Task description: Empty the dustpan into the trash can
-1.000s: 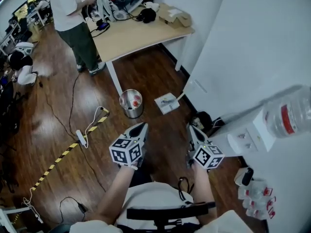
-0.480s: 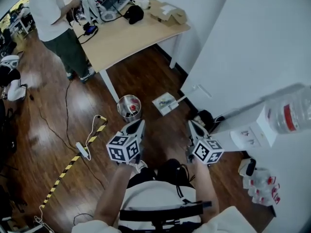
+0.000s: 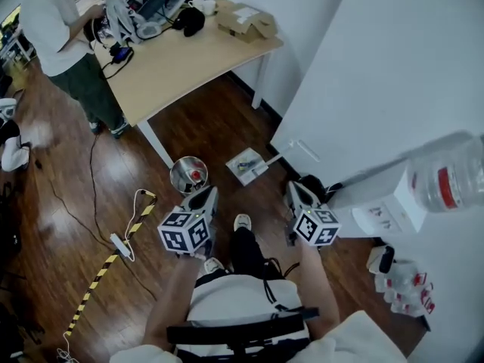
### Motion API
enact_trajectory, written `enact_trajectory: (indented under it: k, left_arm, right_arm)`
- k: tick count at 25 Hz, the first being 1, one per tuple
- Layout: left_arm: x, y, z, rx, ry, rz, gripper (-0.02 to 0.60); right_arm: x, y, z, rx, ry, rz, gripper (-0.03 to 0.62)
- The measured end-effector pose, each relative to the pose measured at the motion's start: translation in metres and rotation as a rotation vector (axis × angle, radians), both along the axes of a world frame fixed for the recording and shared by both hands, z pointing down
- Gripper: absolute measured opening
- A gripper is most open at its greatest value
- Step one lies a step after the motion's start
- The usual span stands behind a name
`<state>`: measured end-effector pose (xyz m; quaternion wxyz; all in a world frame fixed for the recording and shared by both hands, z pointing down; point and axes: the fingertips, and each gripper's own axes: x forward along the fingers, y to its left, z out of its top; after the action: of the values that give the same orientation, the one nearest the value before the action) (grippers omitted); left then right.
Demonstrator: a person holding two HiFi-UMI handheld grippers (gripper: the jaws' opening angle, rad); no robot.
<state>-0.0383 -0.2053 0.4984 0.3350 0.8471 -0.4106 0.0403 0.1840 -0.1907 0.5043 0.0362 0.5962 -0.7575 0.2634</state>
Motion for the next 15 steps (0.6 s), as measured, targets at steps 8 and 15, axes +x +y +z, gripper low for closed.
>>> enact_trajectory:
  k: [8,15]
  left_arm:
    - [0.038,-0.045,0.005,-0.007,0.002,0.048,-0.012]
    - [0.074,-0.055,0.042,-0.039,-0.007,0.119,-0.012]
  right_arm:
    - [0.036,-0.051,0.029,0.016,0.04,0.056,0.116]
    - [0.066,-0.085,0.093,-0.008,0.119,0.108,0.219]
